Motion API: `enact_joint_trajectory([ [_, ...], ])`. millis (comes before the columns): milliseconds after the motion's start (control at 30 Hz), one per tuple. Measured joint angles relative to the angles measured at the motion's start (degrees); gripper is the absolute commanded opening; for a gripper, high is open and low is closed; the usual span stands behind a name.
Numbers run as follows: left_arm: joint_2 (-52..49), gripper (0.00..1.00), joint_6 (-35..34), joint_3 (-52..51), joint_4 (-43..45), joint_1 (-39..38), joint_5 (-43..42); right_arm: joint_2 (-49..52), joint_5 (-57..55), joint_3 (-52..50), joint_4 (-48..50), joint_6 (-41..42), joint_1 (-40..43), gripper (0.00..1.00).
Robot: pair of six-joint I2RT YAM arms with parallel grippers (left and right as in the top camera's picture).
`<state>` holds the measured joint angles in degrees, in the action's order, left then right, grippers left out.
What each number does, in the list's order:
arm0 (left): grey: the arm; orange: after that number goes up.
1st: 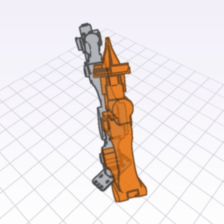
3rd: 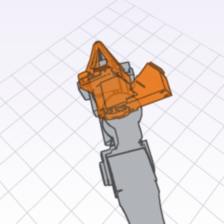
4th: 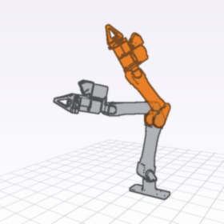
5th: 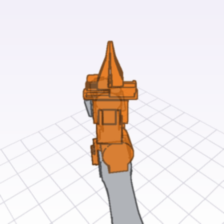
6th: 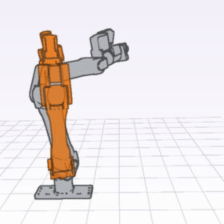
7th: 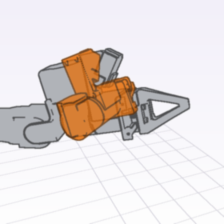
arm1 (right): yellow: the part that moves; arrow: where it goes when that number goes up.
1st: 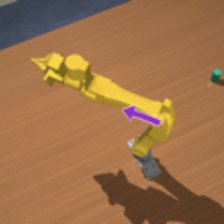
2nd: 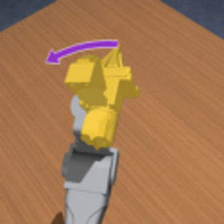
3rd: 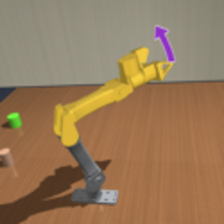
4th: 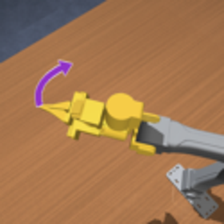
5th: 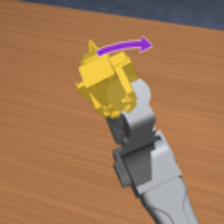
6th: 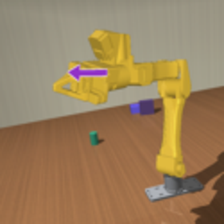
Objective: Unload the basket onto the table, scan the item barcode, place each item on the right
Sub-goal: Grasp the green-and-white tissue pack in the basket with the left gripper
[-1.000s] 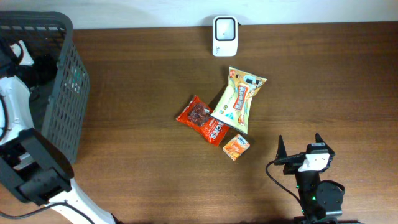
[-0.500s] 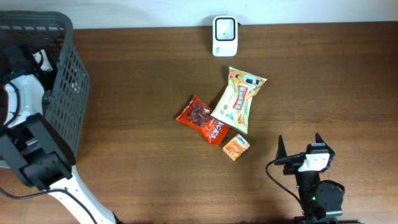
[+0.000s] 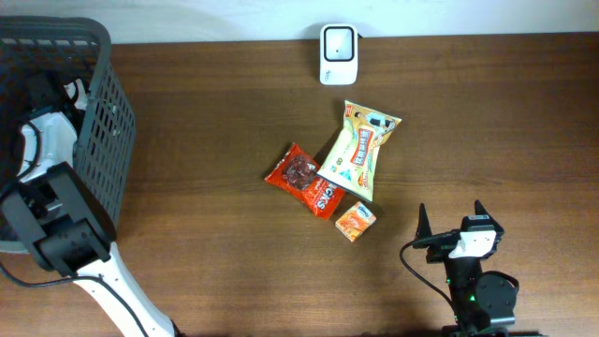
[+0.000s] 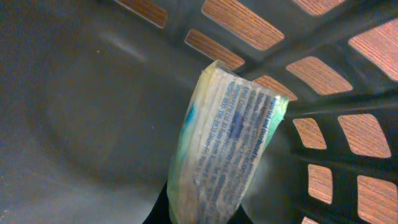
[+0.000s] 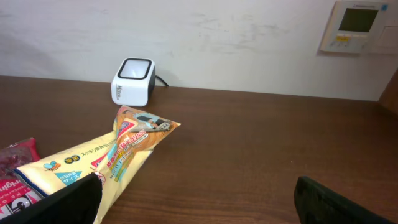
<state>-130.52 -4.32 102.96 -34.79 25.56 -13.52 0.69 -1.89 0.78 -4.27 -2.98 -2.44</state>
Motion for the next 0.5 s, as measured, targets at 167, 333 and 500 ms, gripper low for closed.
enact_joint_trajectory([
  [167, 0.02, 0.0, 0.02, 0.31, -1.25, 0.26, -0.15, 0.0, 0.0, 0.0, 0.0, 0.02, 0.0, 0.98],
  [333, 1.86, 0.0, 0.02, 0.9, -4.17, 1.46, -0.13, 0.0, 0.0, 0.0, 0.0, 0.0, 0.0, 0.98],
  [500, 11.1, 0.0, 0.04, 0.9, -6.19, 2.6, -0.09, 0.0, 0.0, 0.0, 0.0, 0.02, 0.0, 0.98],
])
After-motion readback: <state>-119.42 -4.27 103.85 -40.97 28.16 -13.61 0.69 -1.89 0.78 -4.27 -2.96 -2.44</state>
